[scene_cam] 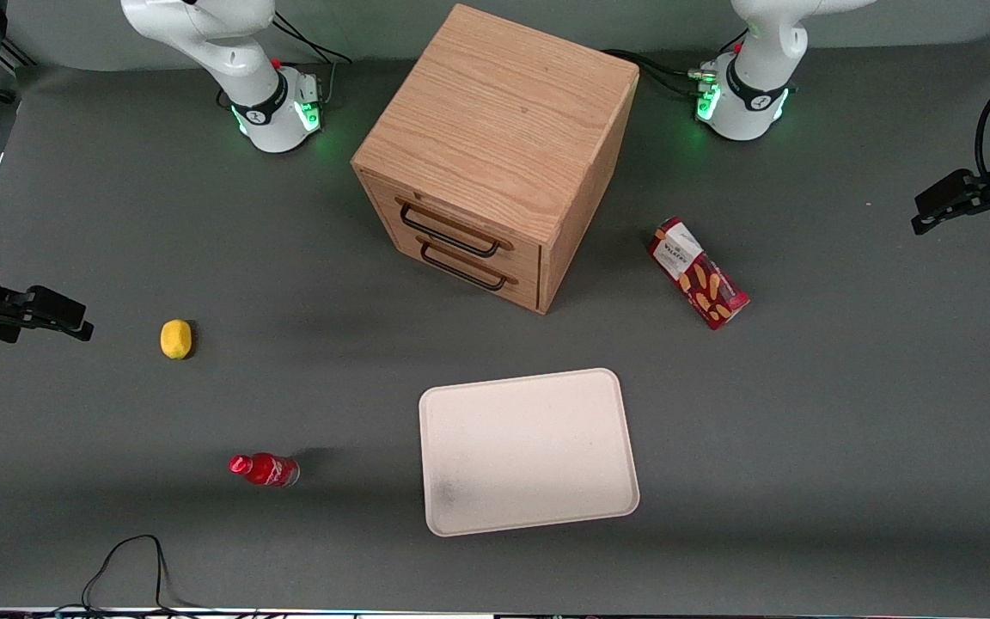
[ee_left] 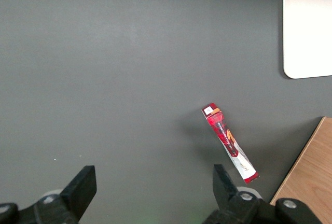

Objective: Place red cookie box on tray
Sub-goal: 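Move the left gripper toward the red plaid cookie box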

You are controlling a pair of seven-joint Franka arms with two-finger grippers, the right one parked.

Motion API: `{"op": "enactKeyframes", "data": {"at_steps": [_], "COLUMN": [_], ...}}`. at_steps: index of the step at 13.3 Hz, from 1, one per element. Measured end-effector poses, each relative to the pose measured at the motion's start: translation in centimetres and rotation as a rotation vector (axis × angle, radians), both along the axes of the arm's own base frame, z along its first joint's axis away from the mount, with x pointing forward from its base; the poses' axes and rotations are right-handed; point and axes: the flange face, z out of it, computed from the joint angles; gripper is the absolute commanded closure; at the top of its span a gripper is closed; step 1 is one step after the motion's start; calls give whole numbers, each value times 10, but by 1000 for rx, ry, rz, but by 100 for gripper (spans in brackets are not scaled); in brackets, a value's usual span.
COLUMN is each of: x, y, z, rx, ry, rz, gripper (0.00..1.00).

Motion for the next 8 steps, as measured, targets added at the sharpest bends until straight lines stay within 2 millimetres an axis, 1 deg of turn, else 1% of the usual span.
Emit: {"op": "enactKeyframes", "data": {"at_steps": [5, 6, 7, 8], "x": [0, 0, -2, -3], "y": [0, -1, -3, -8], "z": [-4, -10, -21, -37], "rx": [-1, -3, -12, -38], "ry": [13, 34, 74, 112], "rz": [-2, 0, 4, 36], "gripper": [0, 0, 0, 0]}}
